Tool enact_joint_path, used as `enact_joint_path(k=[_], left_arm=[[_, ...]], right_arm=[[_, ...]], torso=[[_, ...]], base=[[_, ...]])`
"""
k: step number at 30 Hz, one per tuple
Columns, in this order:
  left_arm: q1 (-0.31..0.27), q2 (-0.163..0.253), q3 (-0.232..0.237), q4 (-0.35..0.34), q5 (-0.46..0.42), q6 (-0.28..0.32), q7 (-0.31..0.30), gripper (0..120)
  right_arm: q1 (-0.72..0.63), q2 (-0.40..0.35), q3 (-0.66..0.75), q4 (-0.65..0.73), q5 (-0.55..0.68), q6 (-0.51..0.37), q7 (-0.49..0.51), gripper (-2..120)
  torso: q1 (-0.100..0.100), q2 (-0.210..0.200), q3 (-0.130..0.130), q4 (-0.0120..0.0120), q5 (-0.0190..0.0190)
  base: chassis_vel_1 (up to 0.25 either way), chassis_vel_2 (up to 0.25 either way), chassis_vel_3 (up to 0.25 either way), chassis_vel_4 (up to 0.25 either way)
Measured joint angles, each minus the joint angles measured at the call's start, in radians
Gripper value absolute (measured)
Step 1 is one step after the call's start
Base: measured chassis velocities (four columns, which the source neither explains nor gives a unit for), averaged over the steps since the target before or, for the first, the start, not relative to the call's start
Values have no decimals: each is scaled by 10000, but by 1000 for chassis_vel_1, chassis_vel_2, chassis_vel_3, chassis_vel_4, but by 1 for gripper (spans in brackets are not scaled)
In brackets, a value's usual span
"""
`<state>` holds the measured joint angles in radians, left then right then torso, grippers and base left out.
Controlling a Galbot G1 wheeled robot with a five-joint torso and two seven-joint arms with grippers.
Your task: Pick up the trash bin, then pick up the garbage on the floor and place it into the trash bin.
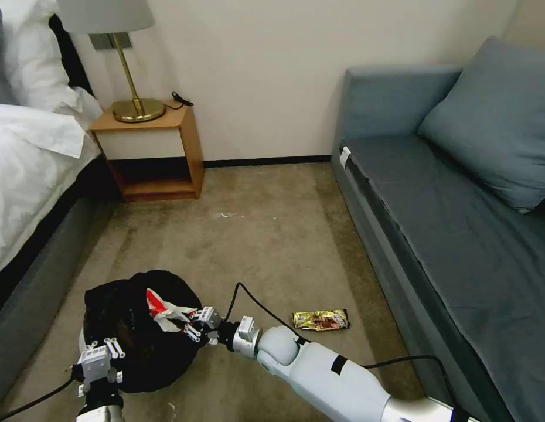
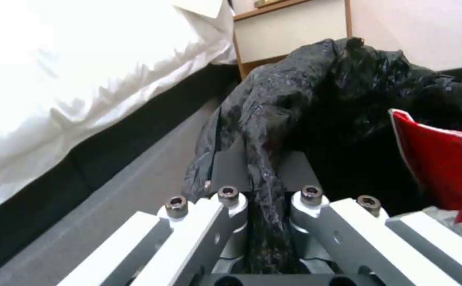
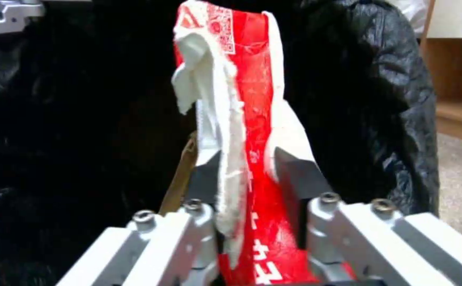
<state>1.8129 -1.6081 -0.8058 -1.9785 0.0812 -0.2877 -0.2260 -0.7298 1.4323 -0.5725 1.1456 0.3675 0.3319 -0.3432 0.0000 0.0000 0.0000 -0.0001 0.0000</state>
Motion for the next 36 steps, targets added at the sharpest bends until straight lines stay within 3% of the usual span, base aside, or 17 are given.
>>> enact_joint_path(k=[3,6,8,12,21,32,35,36], left_arm=[[-10,0,0,17,0,0,0,5],[-84,0,-2,80,1,4,0,5],[-98,0,0,90,-1,9,0,5],[-176,0,20,176,-39,24,2,5],[-262,0,1,362,-138,3,22,5],[-252,0,-34,376,-169,-40,23,5],[-208,0,-33,330,-151,-73,22,5],[-179,0,-32,305,-131,-97,22,5]], right_arm=[[-9,-20,0,25,-40,21,15,30],[-72,-140,2,136,-189,131,32,48],[-87,-160,7,147,-216,157,33,50],[-214,-288,9,302,-388,300,24,70],[-554,-564,137,578,-718,530,71,99],[-800,-1645,958,938,-1250,596,63,100],[-893,-1919,1524,679,-2194,598,64,100],[-971,-2086,1971,391,-3053,567,61,100]], torso=[[0,0,0,0,0],[0,0,0,0,0],[0,0,0,0,0],[0,0,0,0,0],[0,0,0,1,1],[0,0,0,0,1],[0,0,0,0,2],[0,0,0,-1,2]], base=[[0,0,0,0],[0,0,0,0],[0,0,0,0],[0,0,0,0],[0,0,0,0],[0,0,0,0],[0,0,0,0],[0,0,0,0]])
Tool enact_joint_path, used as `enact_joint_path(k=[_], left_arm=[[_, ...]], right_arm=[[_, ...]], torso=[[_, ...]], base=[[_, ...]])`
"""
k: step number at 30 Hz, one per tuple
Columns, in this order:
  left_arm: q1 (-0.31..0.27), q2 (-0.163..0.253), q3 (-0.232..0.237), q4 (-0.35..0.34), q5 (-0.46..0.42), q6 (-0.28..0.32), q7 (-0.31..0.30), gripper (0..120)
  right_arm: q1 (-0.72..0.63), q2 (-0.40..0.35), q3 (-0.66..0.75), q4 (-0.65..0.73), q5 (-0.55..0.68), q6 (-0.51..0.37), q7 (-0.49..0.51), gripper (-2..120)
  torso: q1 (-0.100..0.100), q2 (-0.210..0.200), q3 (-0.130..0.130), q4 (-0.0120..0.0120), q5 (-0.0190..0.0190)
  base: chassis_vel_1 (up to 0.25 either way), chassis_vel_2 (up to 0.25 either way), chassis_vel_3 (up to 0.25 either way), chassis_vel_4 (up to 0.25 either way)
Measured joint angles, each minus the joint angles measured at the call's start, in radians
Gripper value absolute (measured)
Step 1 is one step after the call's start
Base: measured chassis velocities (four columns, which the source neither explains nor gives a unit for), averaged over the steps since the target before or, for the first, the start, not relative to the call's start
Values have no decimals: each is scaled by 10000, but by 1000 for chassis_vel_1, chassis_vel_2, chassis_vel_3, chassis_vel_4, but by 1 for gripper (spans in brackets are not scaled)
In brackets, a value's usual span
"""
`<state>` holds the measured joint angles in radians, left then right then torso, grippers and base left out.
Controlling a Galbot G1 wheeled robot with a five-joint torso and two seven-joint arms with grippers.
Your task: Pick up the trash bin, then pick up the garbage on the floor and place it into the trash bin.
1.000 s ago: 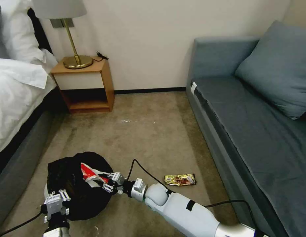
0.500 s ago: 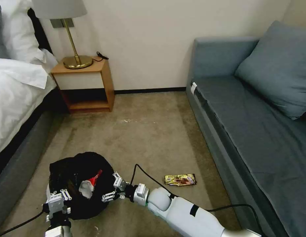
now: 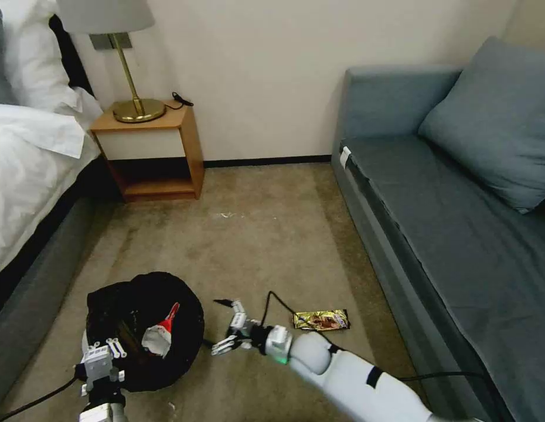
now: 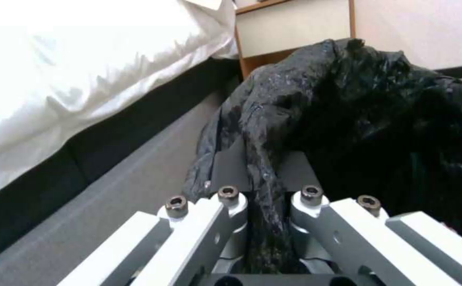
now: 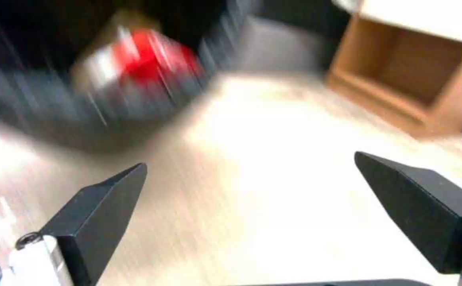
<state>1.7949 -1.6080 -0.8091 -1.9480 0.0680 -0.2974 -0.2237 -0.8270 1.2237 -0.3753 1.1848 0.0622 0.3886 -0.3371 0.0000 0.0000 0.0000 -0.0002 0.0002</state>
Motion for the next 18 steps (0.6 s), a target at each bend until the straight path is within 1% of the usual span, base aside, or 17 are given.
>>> enact_joint_path(k=[1,2,3,6,7,8,10,11,12,14,15,16,18], left_arm=[[0,0,0,0,0,0,0,5],[10,-1,1,-9,7,-9,0,5],[45,0,0,-41,32,-35,-1,5],[75,0,0,-65,58,-83,-4,5],[102,0,5,-75,122,-138,-5,5],[112,0,18,-83,162,-148,-6,5],[120,0,23,-95,186,-154,-7,5],[127,-1,51,-101,238,-160,-9,5],[131,-1,71,-109,290,-161,-9,5],[132,0,76,-112,310,-164,-10,5],[136,0,91,-118,374,-179,-10,5],[136,0,91,-118,374,-179,-10,5],[162,0,121,-121,465,-210,-11,5]], right_arm=[[0,0,0,0,0,0,0,100],[-28,-44,137,-88,-255,-36,-4,100],[-152,-230,636,-373,-1040,-285,-68,100],[-280,-389,980,-516,-1389,-543,-200,100],[-457,-580,1423,-633,-1656,-901,-499,100],[-552,-650,1713,-679,-1770,-1035,-721,100],[-617,-710,1930,-723,-1846,-1108,-903,100],[-728,-796,2324,-817,-1957,-1179,-1326,100],[-798,-858,2682,-910,-2023,-1187,-1690,100],[-821,-881,2798,-951,-2044,-1187,-1831,100],[-877,-937,3157,-1132,-2104,-1179,-2322,100],[-877,-937,3157,-1132,-2104,-1179,-2322,100],[-888,-974,3568,-1483,-2156,-1100,-2800,100]], torso=[[0,0,0,0,0],[0,0,0,1,1],[0,0,0,2,1],[0,0,0,1,-2],[0,0,0,0,0],[0,1,0,1,3],[0,0,0,1,2],[0,0,0,0,-3],[0,0,0,1,1],[0,0,0,1,1],[0,0,0,0,-1],[0,0,0,0,-1],[0,0,0,1,-3]], base=[[0,0,0,0],[0,0,0,0],[0,0,0,0],[0,0,0,0],[0,0,0,0],[0,0,0,0],[0,0,0,0],[0,0,0,0],[0,0,0,0],[0,0,0,0],[0,0,0,0],[0,0,0,0],[0,0,0,0]])
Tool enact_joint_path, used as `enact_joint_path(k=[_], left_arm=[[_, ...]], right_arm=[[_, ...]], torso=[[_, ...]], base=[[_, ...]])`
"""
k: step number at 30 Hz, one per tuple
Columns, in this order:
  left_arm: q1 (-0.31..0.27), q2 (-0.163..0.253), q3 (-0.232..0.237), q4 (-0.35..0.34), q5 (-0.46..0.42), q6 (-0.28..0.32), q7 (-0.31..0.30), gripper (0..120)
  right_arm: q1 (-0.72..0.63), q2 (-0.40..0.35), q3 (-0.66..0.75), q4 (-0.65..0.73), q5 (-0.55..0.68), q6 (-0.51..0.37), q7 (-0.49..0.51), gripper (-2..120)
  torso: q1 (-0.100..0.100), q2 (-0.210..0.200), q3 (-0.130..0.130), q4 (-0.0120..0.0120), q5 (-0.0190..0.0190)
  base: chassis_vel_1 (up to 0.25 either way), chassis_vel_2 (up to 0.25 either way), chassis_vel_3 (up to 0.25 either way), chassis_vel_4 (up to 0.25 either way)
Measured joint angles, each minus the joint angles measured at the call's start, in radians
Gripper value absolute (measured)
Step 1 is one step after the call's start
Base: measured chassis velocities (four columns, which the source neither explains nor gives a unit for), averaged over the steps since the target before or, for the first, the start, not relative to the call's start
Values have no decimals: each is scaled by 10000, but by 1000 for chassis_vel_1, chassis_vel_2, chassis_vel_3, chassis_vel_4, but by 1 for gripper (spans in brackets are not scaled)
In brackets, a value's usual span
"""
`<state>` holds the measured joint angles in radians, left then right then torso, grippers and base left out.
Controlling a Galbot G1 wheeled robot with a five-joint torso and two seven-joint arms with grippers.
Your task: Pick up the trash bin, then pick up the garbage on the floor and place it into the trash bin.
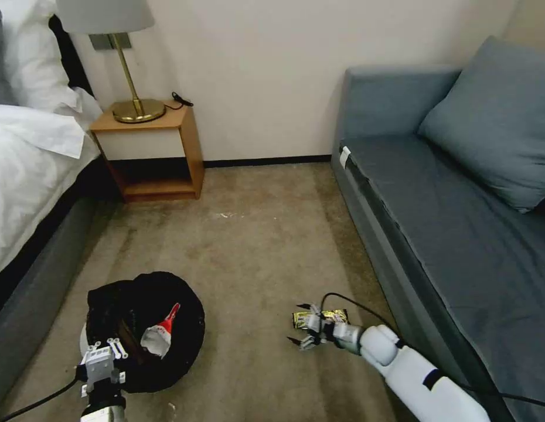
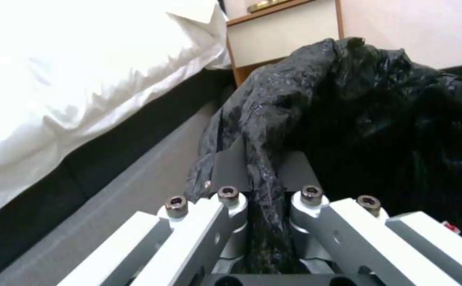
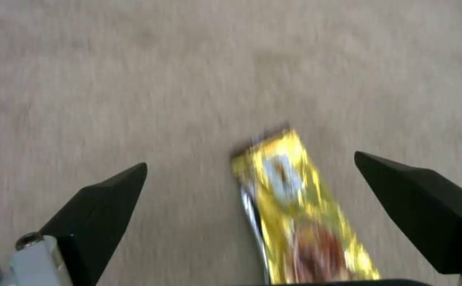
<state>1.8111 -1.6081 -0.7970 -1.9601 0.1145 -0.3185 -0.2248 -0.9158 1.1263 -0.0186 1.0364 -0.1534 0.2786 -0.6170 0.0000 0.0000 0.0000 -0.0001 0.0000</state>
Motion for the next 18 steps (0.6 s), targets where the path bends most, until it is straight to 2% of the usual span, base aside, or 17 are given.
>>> enact_joint_path(k=[18], left_arm=[[233,0,-75,-135,54,-185,-30,5]], right_arm=[[858,426,528,-2193,170,436,-172,100]], torso=[[0,0,0,2,0]], base=[[0,0,0,0]])
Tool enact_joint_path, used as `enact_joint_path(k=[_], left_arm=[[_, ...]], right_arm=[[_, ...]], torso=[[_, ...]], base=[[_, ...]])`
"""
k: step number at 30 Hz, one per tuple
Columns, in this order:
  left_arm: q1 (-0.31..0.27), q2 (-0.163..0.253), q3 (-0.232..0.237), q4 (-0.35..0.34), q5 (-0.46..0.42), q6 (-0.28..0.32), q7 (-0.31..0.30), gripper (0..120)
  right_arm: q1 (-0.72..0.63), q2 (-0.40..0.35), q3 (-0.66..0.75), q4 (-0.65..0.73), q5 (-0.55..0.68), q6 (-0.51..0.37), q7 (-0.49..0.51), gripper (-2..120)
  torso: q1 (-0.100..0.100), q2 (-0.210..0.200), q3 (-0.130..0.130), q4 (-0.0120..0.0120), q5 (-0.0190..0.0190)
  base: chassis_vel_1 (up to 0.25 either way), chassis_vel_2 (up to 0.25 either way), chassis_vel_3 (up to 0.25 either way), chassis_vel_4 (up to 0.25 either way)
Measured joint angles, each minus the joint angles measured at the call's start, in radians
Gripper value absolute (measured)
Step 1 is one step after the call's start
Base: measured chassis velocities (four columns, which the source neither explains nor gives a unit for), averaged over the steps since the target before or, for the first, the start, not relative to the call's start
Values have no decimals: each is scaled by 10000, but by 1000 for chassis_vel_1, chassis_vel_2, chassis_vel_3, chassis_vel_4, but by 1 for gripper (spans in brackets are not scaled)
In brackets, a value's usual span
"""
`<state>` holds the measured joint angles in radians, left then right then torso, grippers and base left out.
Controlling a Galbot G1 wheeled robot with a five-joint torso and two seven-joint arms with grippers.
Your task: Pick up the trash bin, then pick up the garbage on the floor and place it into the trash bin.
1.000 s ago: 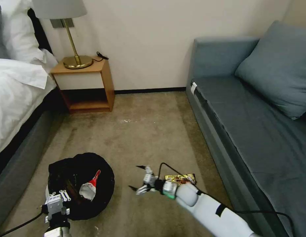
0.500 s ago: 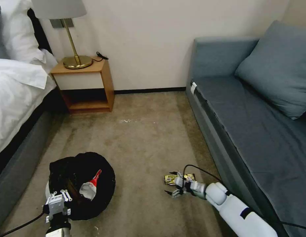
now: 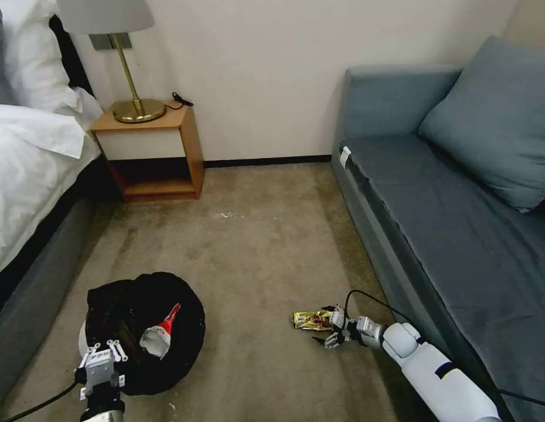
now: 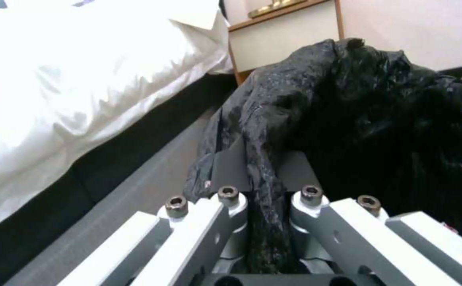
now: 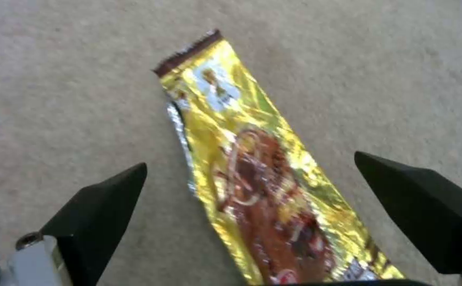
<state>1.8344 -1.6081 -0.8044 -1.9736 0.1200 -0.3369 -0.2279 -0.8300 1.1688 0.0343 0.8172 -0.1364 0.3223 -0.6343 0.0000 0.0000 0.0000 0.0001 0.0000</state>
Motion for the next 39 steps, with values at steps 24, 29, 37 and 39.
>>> enact_joint_path(k=[24,29,37,39], left_arm=[[-15,0,-49,108,-146,-4,-9,5],[-58,0,-43,140,-149,-4,-9,5],[-145,0,-30,237,-141,-4,-9,5],[-162,0,-35,247,-146,-1,-9,5]], right_arm=[[890,439,160,-1741,-125,123,-397,86],[957,430,167,-1767,-72,153,-547,68],[1115,422,165,-1925,-2,224,-758,38],[1124,437,163,-1961,0,241,-801,30]], torso=[[0,0,0,-1,-1],[0,0,0,-1,1],[0,0,0,-1,0],[0,0,0,-1,0]], base=[[0,0,0,0],[0,0,0,0],[0,0,0,0],[0,0,0,0]])
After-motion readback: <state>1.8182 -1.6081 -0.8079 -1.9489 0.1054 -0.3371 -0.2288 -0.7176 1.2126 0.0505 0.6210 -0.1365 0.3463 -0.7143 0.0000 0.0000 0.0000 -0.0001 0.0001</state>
